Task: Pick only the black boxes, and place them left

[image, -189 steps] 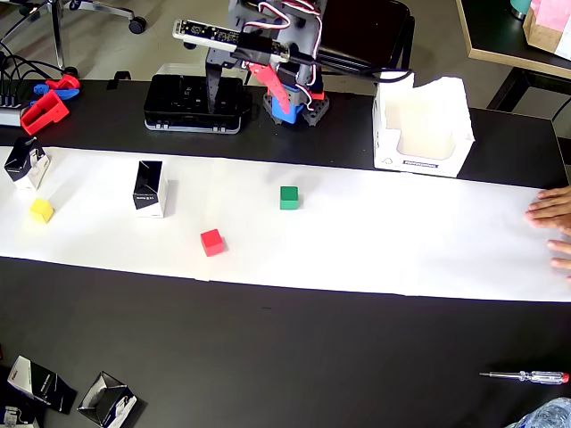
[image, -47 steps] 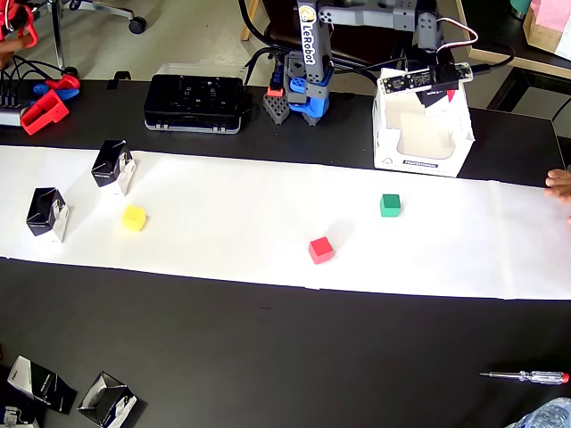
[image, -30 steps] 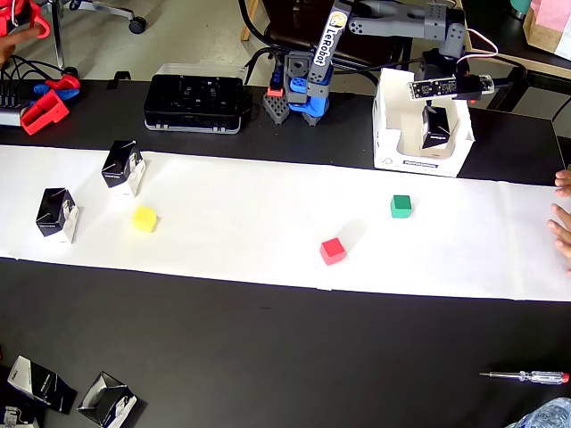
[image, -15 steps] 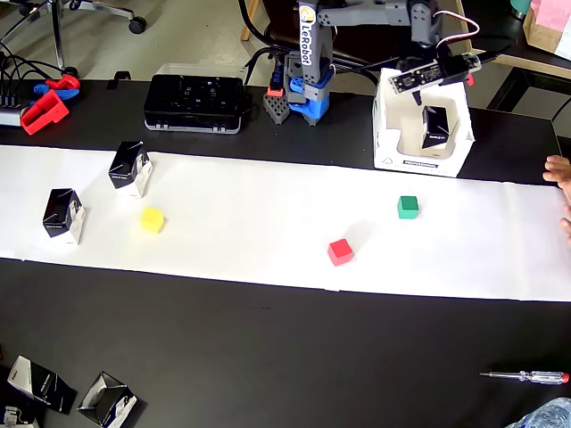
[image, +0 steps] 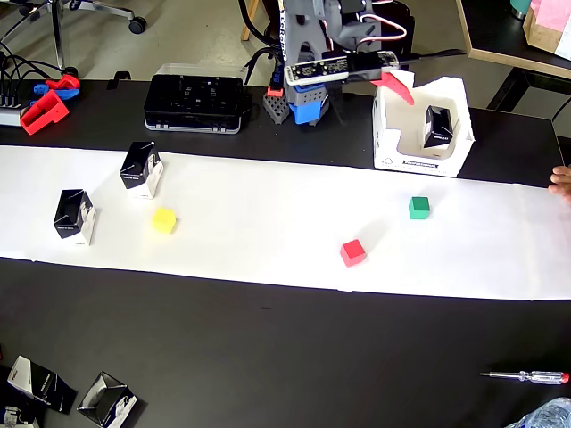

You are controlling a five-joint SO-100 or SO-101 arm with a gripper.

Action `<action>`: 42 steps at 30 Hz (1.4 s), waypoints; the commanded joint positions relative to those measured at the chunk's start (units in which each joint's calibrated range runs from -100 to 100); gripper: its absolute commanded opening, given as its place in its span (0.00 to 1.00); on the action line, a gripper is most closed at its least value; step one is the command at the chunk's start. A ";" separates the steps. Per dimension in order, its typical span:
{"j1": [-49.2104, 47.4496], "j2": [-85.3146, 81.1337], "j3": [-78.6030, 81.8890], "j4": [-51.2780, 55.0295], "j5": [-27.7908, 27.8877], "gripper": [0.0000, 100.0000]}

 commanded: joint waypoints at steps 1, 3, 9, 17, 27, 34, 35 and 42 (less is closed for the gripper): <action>11.15 -4.22 -0.96 0.23 3.75 0.51; 15.65 -4.22 -0.96 0.23 5.22 0.51; 28.82 -4.22 -0.96 0.23 10.06 0.51; 44.50 -3.90 -0.87 0.15 15.32 0.51; 61.91 -3.66 9.68 -13.12 22.17 0.51; 67.11 -3.43 19.61 -26.00 23.48 0.50; 67.62 -3.43 20.41 -26.71 23.96 0.50; 69.18 -0.26 23.07 -32.99 25.85 0.50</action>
